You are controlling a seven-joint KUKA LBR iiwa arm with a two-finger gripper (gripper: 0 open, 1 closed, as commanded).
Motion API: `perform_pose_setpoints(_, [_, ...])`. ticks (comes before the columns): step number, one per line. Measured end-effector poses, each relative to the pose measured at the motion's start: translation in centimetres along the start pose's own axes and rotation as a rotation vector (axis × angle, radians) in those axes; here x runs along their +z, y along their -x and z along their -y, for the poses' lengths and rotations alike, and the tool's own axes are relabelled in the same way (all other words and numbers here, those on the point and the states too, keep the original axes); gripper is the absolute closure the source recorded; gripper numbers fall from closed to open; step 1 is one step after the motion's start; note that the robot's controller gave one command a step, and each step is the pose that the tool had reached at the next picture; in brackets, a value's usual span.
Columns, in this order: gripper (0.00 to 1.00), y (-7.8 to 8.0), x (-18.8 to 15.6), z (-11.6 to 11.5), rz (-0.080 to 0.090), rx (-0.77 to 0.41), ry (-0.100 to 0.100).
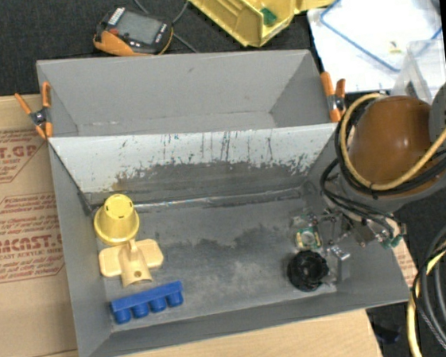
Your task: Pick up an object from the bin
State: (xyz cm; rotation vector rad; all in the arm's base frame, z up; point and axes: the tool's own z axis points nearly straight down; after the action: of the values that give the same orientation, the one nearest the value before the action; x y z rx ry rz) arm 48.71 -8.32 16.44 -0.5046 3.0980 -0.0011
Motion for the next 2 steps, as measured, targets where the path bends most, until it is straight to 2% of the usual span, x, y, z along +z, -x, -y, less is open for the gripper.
perform_pose_setpoints(1, [0.00, -1.1, 0.5, 2.5, 0.002, -0.130, 0.000])
perform_pose_setpoints(2, [0.00, -1.7, 4.1, 2.4, -0.004, -0.476, 0.007])
